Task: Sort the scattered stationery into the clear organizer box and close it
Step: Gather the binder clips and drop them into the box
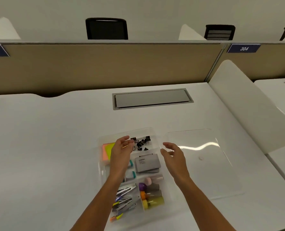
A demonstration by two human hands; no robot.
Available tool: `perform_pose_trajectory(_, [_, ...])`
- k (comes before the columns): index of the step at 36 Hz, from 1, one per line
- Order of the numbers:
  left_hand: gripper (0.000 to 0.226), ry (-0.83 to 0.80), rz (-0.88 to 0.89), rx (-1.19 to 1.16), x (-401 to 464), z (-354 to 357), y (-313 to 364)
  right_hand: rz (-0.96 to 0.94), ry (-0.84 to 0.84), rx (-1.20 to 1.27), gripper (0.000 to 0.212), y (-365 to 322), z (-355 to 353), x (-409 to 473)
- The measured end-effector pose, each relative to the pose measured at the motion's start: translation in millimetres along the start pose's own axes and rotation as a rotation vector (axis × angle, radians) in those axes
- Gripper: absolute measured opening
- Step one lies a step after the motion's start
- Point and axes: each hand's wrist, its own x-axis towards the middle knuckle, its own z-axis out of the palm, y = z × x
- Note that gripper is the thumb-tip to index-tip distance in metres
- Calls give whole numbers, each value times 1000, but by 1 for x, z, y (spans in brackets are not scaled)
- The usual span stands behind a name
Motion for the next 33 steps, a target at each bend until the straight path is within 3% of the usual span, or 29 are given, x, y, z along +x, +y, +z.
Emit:
perform_pose_trajectory(8, [20,75,147,230,-43,-19,-14,-56,-120,-284,45,34,-7,-21])
perform_pose_trajectory(17, [17,57,102,309,-89,-7,-34,-103,-151,-256,50,45,-18,-36])
perform_pose_trajectory(33, [23,4,175,391,-133,45,-40,-167,-242,-226,53,63,-43,-40])
